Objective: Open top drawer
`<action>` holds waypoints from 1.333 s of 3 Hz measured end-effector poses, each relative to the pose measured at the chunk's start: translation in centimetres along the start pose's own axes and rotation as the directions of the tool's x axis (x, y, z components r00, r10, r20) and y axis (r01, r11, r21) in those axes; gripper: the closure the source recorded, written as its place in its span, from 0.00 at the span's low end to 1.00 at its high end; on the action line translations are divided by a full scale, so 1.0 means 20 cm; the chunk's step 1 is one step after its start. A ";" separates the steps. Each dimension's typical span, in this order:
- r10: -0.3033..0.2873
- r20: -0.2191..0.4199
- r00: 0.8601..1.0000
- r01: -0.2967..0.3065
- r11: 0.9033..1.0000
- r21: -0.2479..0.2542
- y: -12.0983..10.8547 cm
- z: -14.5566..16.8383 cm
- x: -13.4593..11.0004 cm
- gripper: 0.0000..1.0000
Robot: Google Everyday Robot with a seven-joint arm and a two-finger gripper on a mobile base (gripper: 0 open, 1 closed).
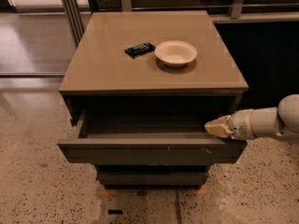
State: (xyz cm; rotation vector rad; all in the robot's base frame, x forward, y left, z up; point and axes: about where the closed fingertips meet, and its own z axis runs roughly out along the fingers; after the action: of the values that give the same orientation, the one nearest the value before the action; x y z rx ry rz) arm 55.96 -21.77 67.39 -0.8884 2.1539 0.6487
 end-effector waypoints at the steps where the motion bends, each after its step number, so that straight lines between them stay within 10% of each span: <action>1: 0.000 0.000 1.000 0.000 1.000 0.000 0.00 0.00 0.00 1.00; 4: 0.055 0.024 0.998 -0.053 0.996 -0.067 0.20 0.03 0.17 1.00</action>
Offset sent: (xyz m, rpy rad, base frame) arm -0.0153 0.0175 -0.0154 0.0258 0.0315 0.0395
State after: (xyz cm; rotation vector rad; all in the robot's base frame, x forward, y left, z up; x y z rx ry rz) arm 51.52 -20.18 65.01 -0.8545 2.1505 0.7592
